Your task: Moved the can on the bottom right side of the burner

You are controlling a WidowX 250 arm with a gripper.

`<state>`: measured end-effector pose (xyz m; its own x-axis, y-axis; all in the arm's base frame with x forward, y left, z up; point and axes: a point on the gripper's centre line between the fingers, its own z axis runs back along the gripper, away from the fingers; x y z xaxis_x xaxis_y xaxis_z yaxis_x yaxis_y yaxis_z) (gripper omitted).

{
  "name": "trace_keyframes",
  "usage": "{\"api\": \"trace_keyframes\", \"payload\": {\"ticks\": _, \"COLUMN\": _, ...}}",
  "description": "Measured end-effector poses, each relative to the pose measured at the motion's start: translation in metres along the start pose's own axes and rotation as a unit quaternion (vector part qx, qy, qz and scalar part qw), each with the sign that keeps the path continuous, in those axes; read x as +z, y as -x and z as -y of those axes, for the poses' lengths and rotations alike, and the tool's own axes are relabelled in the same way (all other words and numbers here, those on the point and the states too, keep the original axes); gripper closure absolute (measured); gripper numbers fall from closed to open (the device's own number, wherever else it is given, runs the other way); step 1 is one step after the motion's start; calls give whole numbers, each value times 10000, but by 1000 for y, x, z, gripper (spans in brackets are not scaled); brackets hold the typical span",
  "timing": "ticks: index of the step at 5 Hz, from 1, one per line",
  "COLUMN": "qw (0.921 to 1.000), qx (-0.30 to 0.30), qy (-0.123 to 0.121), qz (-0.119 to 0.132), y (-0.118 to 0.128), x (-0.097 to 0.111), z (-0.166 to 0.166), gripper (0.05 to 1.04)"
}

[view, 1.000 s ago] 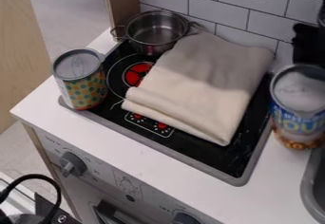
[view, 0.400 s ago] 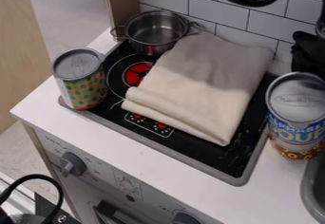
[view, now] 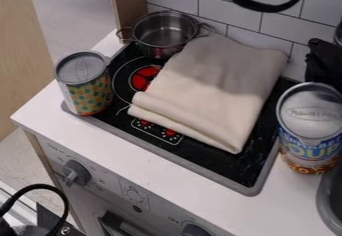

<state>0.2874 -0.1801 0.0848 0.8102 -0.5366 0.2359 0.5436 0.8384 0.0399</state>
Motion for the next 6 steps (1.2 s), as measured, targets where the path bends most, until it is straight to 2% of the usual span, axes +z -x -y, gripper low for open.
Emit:
{"api": "trace_keyframes", "payload": {"ticks": 1, "qw": 10000, "qx": -53, "qy": -72, "qz": -36, "y": 8, "x": 2, "z": 4, "gripper": 85}}
{"api": "trace_keyframes", "payload": {"ticks": 2, "qw": 9995, "qx": -13, "qy": -136, "qz": -285, "y": 20, "x": 3, "z": 8, "gripper": 85}}
{"api": "trace_keyframes", "payload": {"ticks": 3, "qw": 9976, "qx": -60, "qy": -225, "qz": -646, "y": 37, "x": -2, "z": 14, "gripper": 85}}
{"api": "trace_keyframes", "payload": {"ticks": 5, "qw": 9959, "qx": -62, "qy": -294, "qz": -849, "y": 49, "x": -5, "z": 13, "gripper": 85}}
{"api": "trace_keyframes", "payload": {"ticks": 6, "qw": 9965, "qx": -55, "qy": -298, "qz": -777, "y": 44, "x": -3, "z": 10, "gripper": 85}}
